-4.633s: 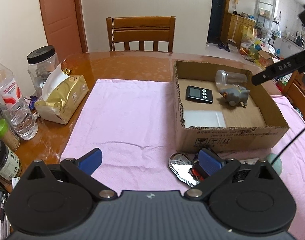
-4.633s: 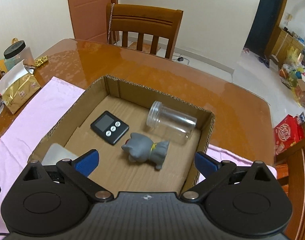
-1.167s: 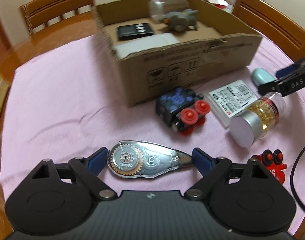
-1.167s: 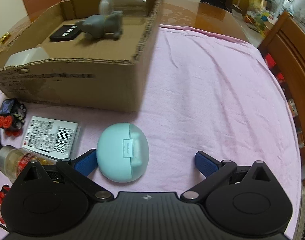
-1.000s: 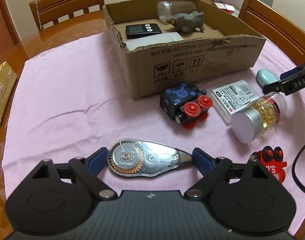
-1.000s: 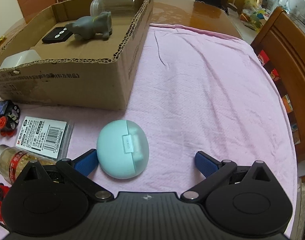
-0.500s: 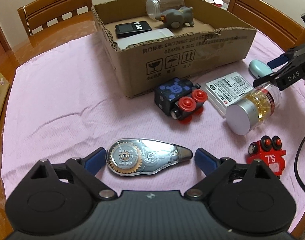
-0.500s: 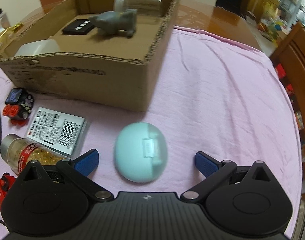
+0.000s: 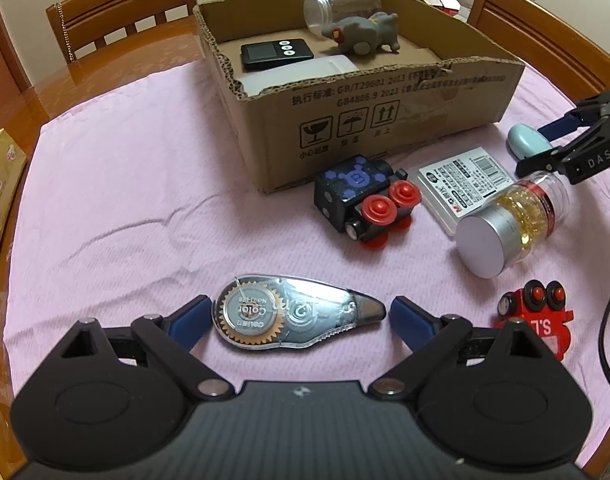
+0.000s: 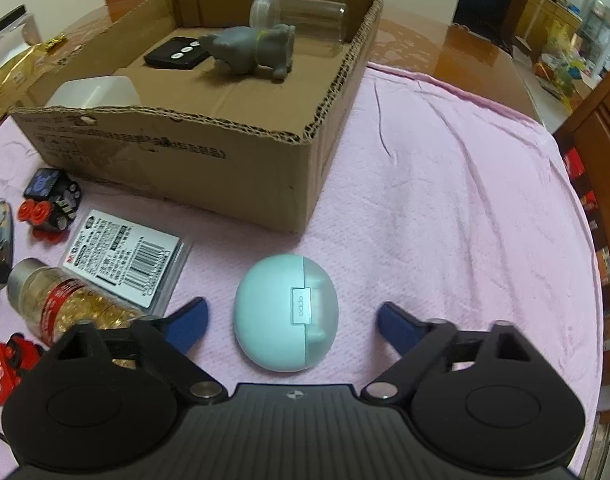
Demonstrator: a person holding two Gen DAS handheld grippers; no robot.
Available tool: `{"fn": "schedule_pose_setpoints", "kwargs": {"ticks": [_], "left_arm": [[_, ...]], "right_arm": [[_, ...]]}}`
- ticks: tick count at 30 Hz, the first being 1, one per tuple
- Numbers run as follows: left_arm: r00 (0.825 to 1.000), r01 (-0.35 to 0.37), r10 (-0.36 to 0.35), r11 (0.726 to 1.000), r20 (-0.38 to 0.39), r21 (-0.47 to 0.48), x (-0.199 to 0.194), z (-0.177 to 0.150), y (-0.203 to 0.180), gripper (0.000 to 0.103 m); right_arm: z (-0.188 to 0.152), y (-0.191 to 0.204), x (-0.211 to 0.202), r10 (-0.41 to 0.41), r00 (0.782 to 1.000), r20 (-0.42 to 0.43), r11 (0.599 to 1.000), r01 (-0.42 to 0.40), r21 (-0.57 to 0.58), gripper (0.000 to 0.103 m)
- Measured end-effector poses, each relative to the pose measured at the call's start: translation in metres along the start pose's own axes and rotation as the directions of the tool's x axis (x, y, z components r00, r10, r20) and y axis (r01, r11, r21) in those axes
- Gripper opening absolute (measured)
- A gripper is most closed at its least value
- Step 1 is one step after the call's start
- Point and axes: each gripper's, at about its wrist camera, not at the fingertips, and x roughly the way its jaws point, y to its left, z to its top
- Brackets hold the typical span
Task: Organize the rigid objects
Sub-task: 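Grasp the correction tape roller with left while right grasps the light blue case, then carry tape roller and blue case into the cardboard box and open both grippers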
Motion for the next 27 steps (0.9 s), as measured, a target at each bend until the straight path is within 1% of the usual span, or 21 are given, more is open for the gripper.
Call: {"fn": "schedule_pose_setpoints", "kwargs": {"ticks": [1,4,6,8,15,16,18,23,27], "left_arm": [[1.0,-0.001,0.001,1.0,-0.001,-0.003,0.0,0.0,0.0,0.096],[1.0,-0.001,0.001,1.0,-0.001,-0.014,-0.001,0.001,0.001,0.091],[1.0,-0.004,0.004,1.0,-0.007,-0.021,-0.001,0.002,0.002,0.09],[1.0,-0.005,0.005,1.0,-0.009,-0.021,-0.001,0.002,0.002,0.09],[1.0,-0.006,0.006,1.0,-0.019,-0.023,0.0,0.003,0.0,0.09],[1.0,-0.006,0.006,1.0,-0.021,-0.024,0.0,0.003,0.0,0.089],[1.0,-0.007,0.007,1.0,-0.025,-0.024,0.001,0.004,0.0,0.089],[0.999,-0.012,0.011,1.0,-0.034,-0.017,-0.001,0.007,0.001,0.089],[0.999,-0.026,0.025,1.0,-0.04,-0.009,-0.008,0.011,0.001,0.089]], "right_arm": [[0.0,0.0,-0.002,0.002,1.0,0.001,1.0,-0.002,-0.006,0.081],[-0.001,0.003,-0.005,0.007,1.0,0.004,1.0,-0.007,-0.026,0.071],[-0.001,0.005,-0.007,0.013,1.0,0.006,0.999,-0.013,-0.044,0.063],[0.0,0.009,-0.008,0.013,1.0,0.006,0.998,-0.013,-0.062,0.062],[0.005,0.01,-0.005,0.011,1.0,0.004,0.996,-0.01,-0.083,0.063],[0.006,0.011,-0.005,0.01,1.0,0.002,0.996,-0.01,-0.089,0.063],[0.006,0.013,-0.006,0.0,1.0,0.001,0.995,0.0,-0.096,0.058],[0.006,0.018,-0.007,-0.021,1.0,-0.004,0.994,0.021,-0.107,0.058],[0.007,0.02,-0.011,-0.02,1.0,-0.011,0.991,0.019,-0.135,0.058]]}}
